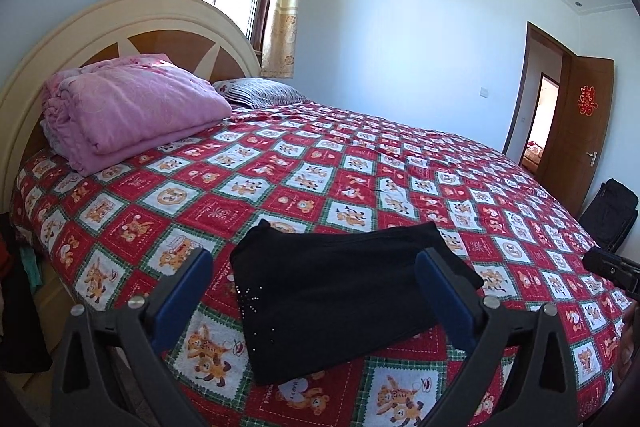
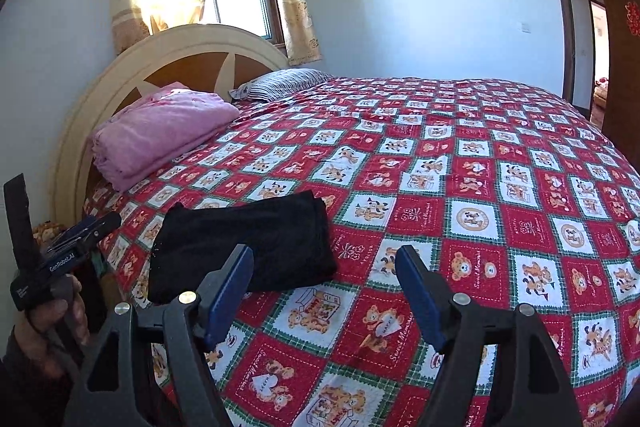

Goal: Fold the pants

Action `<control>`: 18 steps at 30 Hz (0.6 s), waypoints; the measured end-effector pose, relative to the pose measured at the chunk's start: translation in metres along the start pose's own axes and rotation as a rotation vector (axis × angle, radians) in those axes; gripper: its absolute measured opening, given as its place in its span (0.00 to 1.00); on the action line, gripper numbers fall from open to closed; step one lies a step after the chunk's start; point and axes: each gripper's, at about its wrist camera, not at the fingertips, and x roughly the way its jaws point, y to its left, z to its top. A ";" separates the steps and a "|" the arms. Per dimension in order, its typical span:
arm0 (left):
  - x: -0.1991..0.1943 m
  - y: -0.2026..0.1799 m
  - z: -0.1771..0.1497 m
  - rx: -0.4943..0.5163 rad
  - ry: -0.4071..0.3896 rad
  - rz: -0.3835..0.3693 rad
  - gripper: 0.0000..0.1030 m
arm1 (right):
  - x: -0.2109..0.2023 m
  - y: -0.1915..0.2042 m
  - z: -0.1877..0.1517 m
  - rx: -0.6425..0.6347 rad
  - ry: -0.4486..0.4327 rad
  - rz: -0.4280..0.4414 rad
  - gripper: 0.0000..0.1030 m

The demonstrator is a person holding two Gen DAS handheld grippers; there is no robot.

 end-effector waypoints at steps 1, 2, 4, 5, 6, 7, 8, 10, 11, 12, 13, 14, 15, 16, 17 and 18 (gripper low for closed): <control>0.001 -0.001 0.000 0.003 0.004 0.000 1.00 | 0.000 0.000 0.000 0.001 0.000 0.000 0.73; 0.001 -0.001 -0.001 0.006 0.005 0.001 1.00 | 0.001 0.001 0.000 0.002 0.001 0.001 0.72; 0.001 -0.003 -0.002 0.008 0.006 0.001 1.00 | 0.001 0.000 0.000 0.002 0.004 0.002 0.73; 0.001 -0.003 -0.002 0.009 0.006 0.001 1.00 | 0.001 0.001 -0.001 0.002 0.004 0.002 0.73; 0.001 -0.004 -0.002 0.009 0.005 0.002 1.00 | 0.001 0.001 -0.001 0.002 0.004 0.002 0.73; 0.001 -0.004 -0.002 0.009 0.004 0.002 1.00 | 0.001 0.001 -0.001 0.002 0.003 0.003 0.73; 0.002 -0.004 -0.002 0.010 0.004 0.003 1.00 | 0.001 0.001 -0.001 0.001 0.002 0.005 0.73; 0.002 -0.005 -0.003 0.011 0.004 0.001 1.00 | 0.002 0.002 -0.002 -0.002 0.000 0.006 0.73; 0.002 -0.005 -0.003 0.012 0.004 0.003 1.00 | 0.002 0.002 -0.002 -0.003 0.000 0.005 0.73; 0.002 -0.005 -0.003 0.011 0.004 0.003 1.00 | 0.002 0.002 -0.002 -0.002 0.001 0.006 0.73; 0.002 -0.005 -0.003 0.012 0.005 0.002 1.00 | 0.002 0.001 -0.003 0.000 0.001 0.008 0.73; 0.001 -0.006 -0.003 0.012 0.005 0.003 1.00 | 0.002 0.002 -0.003 0.001 0.001 0.009 0.73; 0.001 -0.006 -0.003 0.013 0.005 0.003 1.00 | 0.002 0.002 -0.002 0.004 0.000 0.008 0.73; 0.001 -0.006 -0.003 0.013 0.005 0.002 1.00 | 0.002 0.002 -0.003 0.005 0.000 0.008 0.73; 0.001 -0.006 -0.003 0.013 0.004 0.003 1.00 | 0.002 0.002 -0.003 0.007 0.000 0.009 0.73; 0.001 -0.006 -0.003 0.016 0.003 0.007 1.00 | 0.002 0.001 -0.003 0.006 -0.001 0.009 0.73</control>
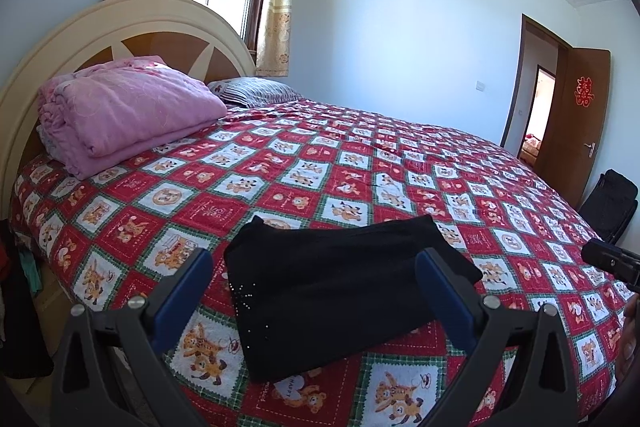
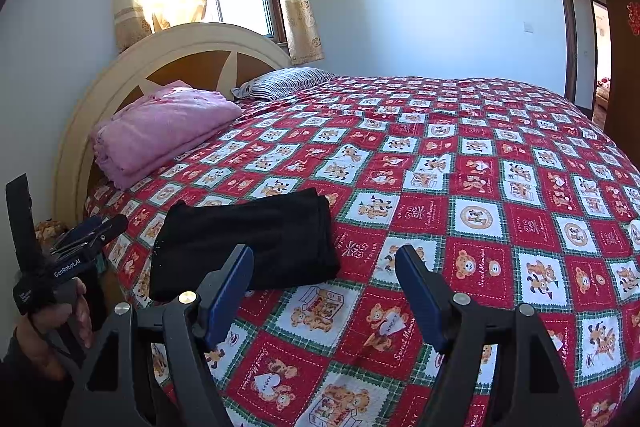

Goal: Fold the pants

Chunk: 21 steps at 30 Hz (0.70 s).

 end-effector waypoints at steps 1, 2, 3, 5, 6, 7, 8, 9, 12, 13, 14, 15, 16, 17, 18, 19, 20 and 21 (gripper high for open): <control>0.000 -0.001 0.001 0.007 -0.001 0.006 1.00 | 0.000 0.000 0.000 0.002 -0.003 0.001 0.73; 0.000 -0.003 0.001 0.016 -0.003 0.011 1.00 | 0.000 0.000 0.000 0.000 -0.003 0.001 0.73; 0.000 -0.004 0.002 0.026 -0.006 0.018 1.00 | 0.000 0.001 0.000 0.000 -0.004 0.001 0.73; -0.002 -0.007 0.004 0.042 -0.014 0.016 1.00 | -0.001 0.001 0.000 -0.002 -0.006 0.001 0.73; -0.003 -0.009 0.005 0.050 -0.020 0.011 1.00 | 0.000 0.001 0.000 -0.003 -0.007 0.000 0.73; -0.005 -0.010 0.005 0.059 -0.026 0.006 1.00 | 0.000 0.002 0.000 -0.004 -0.006 -0.001 0.73; -0.007 -0.011 0.006 0.066 -0.034 0.005 1.00 | 0.000 0.002 0.000 -0.003 -0.005 0.000 0.73; -0.009 -0.013 0.008 0.072 -0.049 0.009 1.00 | 0.000 0.001 0.000 -0.002 -0.006 0.001 0.73; -0.013 -0.015 0.010 0.071 -0.069 0.000 1.00 | -0.001 0.001 0.000 -0.003 -0.007 0.000 0.73; -0.014 -0.014 0.011 0.065 -0.072 -0.002 1.00 | -0.001 0.002 0.000 -0.004 -0.007 0.001 0.73; -0.014 -0.014 0.011 0.060 -0.076 0.001 1.00 | 0.000 0.002 0.000 -0.004 -0.006 0.000 0.73; -0.014 -0.013 0.012 0.052 -0.077 0.007 1.00 | 0.000 0.002 0.000 -0.004 -0.006 0.000 0.73; -0.013 -0.013 0.012 0.049 -0.072 0.006 1.00 | 0.000 0.002 0.000 -0.005 -0.006 -0.001 0.73; -0.011 -0.012 0.011 0.046 -0.065 0.004 1.00 | 0.000 0.002 0.000 -0.005 -0.004 -0.001 0.73; -0.010 -0.012 0.010 0.043 -0.059 0.005 1.00 | 0.000 0.002 0.000 -0.004 -0.004 -0.001 0.73; -0.008 -0.010 0.010 0.041 -0.052 0.012 1.00 | 0.000 0.002 -0.001 -0.005 -0.002 -0.001 0.73; -0.007 -0.010 0.009 0.043 -0.048 0.014 1.00 | 0.000 0.002 -0.001 -0.006 -0.001 -0.001 0.73; -0.007 -0.010 0.007 0.049 -0.047 0.012 1.00 | 0.000 0.001 -0.001 -0.007 0.001 -0.001 0.73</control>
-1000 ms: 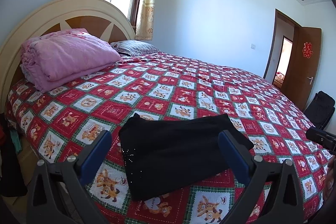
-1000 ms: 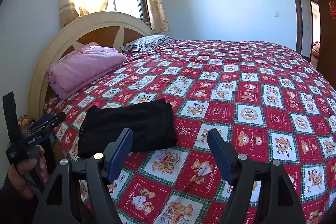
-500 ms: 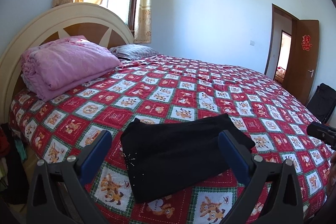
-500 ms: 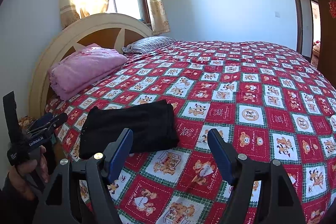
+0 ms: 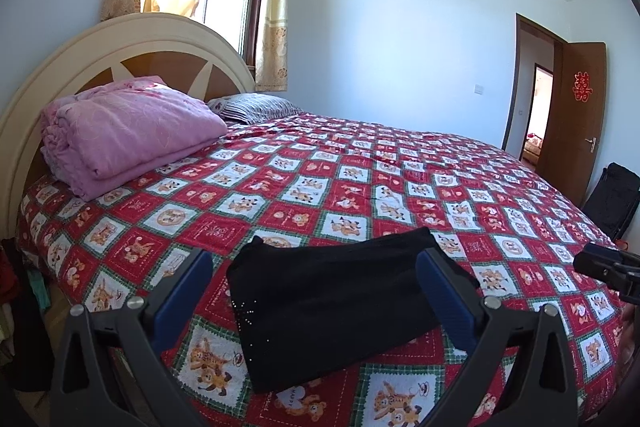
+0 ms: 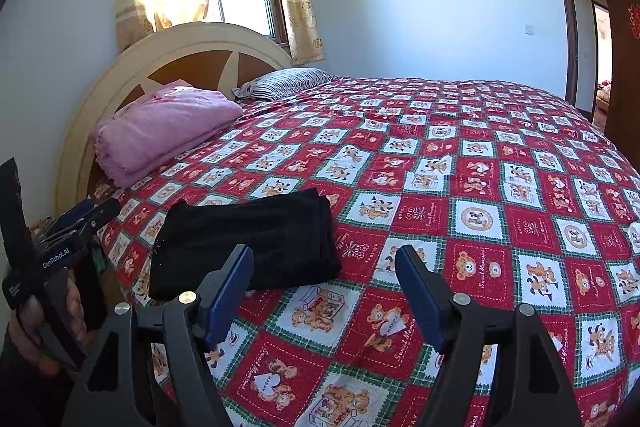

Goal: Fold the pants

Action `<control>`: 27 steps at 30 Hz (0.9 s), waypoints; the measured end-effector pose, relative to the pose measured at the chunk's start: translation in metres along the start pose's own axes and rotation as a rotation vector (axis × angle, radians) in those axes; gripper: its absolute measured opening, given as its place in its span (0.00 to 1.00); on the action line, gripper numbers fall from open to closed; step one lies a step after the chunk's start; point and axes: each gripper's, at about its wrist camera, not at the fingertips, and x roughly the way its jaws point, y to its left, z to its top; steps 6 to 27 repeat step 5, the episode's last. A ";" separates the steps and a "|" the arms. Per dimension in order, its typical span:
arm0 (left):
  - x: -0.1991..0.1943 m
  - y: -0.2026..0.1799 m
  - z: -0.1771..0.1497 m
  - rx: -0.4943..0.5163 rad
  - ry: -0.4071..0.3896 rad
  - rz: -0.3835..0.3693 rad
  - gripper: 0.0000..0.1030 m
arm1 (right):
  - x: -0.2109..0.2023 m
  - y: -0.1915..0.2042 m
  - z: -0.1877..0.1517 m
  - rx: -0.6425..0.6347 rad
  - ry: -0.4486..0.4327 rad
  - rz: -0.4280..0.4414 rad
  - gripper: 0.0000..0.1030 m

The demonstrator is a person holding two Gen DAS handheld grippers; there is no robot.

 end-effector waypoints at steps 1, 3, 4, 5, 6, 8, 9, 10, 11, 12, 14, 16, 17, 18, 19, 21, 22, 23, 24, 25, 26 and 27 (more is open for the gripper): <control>0.001 0.000 -0.001 0.006 0.001 0.002 1.00 | 0.000 0.000 0.000 -0.001 0.002 0.000 0.73; 0.000 -0.002 -0.002 0.012 0.001 0.000 1.00 | 0.002 0.000 -0.001 -0.004 0.007 0.001 0.73; 0.000 -0.003 -0.003 0.014 0.001 -0.003 1.00 | 0.003 -0.001 -0.001 -0.004 0.009 0.002 0.73; 0.001 -0.003 -0.003 0.016 0.001 -0.006 1.00 | 0.003 -0.001 -0.002 -0.004 0.012 0.001 0.73; 0.001 -0.003 -0.003 0.016 0.001 -0.006 1.00 | 0.003 -0.001 -0.002 -0.004 0.012 0.001 0.73; 0.001 -0.003 -0.003 0.016 0.001 -0.006 1.00 | 0.003 -0.001 -0.002 -0.004 0.012 0.001 0.73; 0.001 -0.003 -0.003 0.016 0.001 -0.006 1.00 | 0.003 -0.001 -0.002 -0.004 0.012 0.001 0.73; 0.001 -0.003 -0.003 0.016 0.001 -0.006 1.00 | 0.003 -0.001 -0.002 -0.004 0.012 0.001 0.73; 0.001 -0.003 -0.003 0.016 0.001 -0.006 1.00 | 0.003 -0.001 -0.002 -0.004 0.012 0.001 0.73; 0.001 -0.003 -0.003 0.016 0.001 -0.006 1.00 | 0.003 -0.001 -0.002 -0.004 0.012 0.001 0.73; 0.001 -0.003 -0.003 0.016 0.001 -0.006 1.00 | 0.003 -0.001 -0.002 -0.004 0.012 0.001 0.73; 0.001 -0.003 -0.003 0.016 0.001 -0.006 1.00 | 0.003 -0.001 -0.002 -0.004 0.012 0.001 0.73; 0.001 -0.003 -0.003 0.016 0.001 -0.006 1.00 | 0.003 -0.001 -0.002 -0.004 0.012 0.001 0.73; 0.001 -0.003 -0.003 0.016 0.001 -0.006 1.00 | 0.003 -0.001 -0.002 -0.004 0.012 0.001 0.73; 0.001 -0.003 -0.003 0.016 0.001 -0.006 1.00 | 0.003 -0.001 -0.002 -0.004 0.012 0.001 0.73; 0.001 -0.003 -0.003 0.016 0.001 -0.006 1.00 | 0.003 -0.001 -0.002 -0.004 0.012 0.001 0.73; 0.001 -0.003 -0.003 0.016 0.001 -0.006 1.00 | 0.003 -0.001 -0.002 -0.004 0.012 0.001 0.73; 0.001 -0.003 -0.003 0.016 0.001 -0.006 1.00 | 0.003 -0.001 -0.002 -0.004 0.012 0.001 0.73; 0.001 -0.003 -0.003 0.016 0.001 -0.006 1.00 | 0.003 -0.001 -0.002 -0.004 0.012 0.001 0.73; 0.001 -0.003 -0.003 0.016 0.001 -0.006 1.00 | 0.003 -0.001 -0.002 -0.004 0.012 0.001 0.73; 0.001 -0.003 -0.003 0.016 0.001 -0.006 1.00 | 0.003 -0.001 -0.002 -0.004 0.012 0.001 0.73; 0.001 -0.003 -0.003 0.016 0.001 -0.006 1.00 | 0.003 -0.001 -0.002 -0.004 0.012 0.001 0.73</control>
